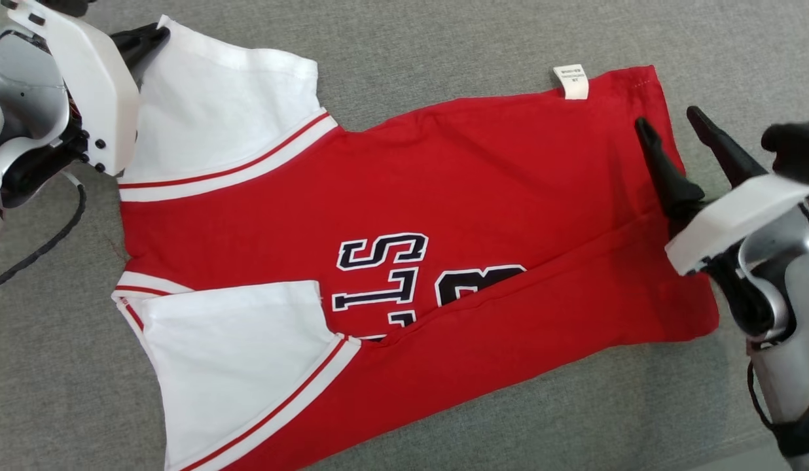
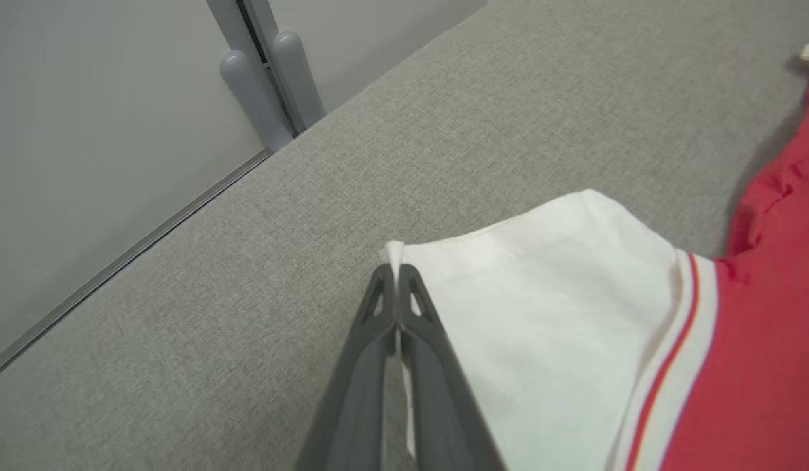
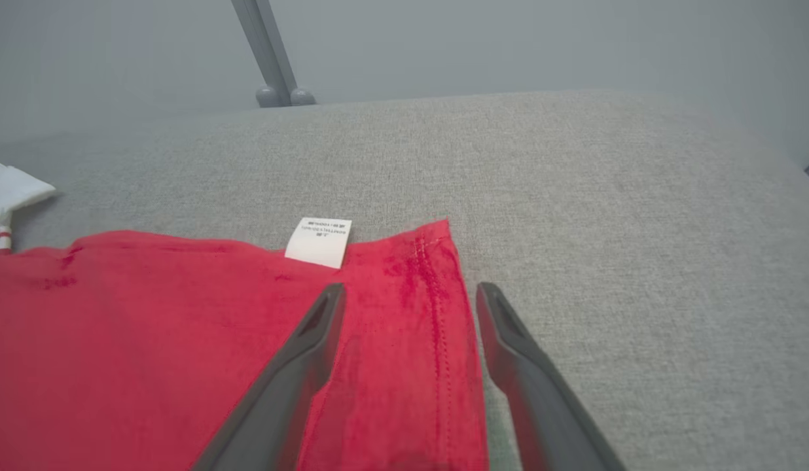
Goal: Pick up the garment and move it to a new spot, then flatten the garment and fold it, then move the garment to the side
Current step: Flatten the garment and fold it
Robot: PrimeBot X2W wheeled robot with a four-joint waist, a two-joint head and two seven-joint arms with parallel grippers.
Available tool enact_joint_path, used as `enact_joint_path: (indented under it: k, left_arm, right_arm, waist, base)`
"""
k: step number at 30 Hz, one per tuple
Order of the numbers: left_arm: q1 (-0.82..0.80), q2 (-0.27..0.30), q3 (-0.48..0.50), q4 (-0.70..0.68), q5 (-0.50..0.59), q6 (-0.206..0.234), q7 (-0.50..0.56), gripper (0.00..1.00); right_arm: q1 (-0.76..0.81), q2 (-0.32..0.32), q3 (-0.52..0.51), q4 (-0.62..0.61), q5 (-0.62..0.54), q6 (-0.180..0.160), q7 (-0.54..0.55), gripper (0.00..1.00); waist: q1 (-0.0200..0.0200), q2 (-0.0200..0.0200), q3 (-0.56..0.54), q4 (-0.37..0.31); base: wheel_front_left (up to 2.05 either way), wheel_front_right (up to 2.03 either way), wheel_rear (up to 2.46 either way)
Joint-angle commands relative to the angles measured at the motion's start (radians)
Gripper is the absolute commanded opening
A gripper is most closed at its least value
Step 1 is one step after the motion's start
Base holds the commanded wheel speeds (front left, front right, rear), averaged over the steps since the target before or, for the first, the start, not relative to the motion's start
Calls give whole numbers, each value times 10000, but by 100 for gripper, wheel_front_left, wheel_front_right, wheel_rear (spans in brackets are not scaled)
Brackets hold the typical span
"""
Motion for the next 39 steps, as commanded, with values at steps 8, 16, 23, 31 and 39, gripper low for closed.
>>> enact_joint_path:
  k: [8,16,23,31,39]
  left_arm:
    - [-252,219,-518,-689,-177,10,-427,0]
    - [-416,269,-875,-687,-374,9,-610,0]
    - [-607,216,-1092,-518,-427,9,-899,0]
    - [-1077,235,-1263,-517,49,9,-2580,0]
    - [-955,461,-1526,-1097,-134,9,-3631,0]
  right_arm:
    - [-1342,118,-764,1033,-927,-16,2153,100]
    - [-1637,274,-1097,1219,-1370,-16,2769,38]
    - [-1542,305,-1285,1034,-1557,-16,2866,0]
    - [-1832,207,-1721,734,-1188,-16,1983,0]
    - [-1329,-201,-2204,169,-548,-16,1736,0]
  waist:
    - [0,0,-79,702]
    - [0,0,-124,937]
    - [0,0,-92,1034]
    - [0,0,-226,1220]
    - [0,0,-657,1567]
  base:
    - [0,0,0]
    - [0,0,0]
    - [0,0,0]
    - [0,0,0]
    - [0,0,0]
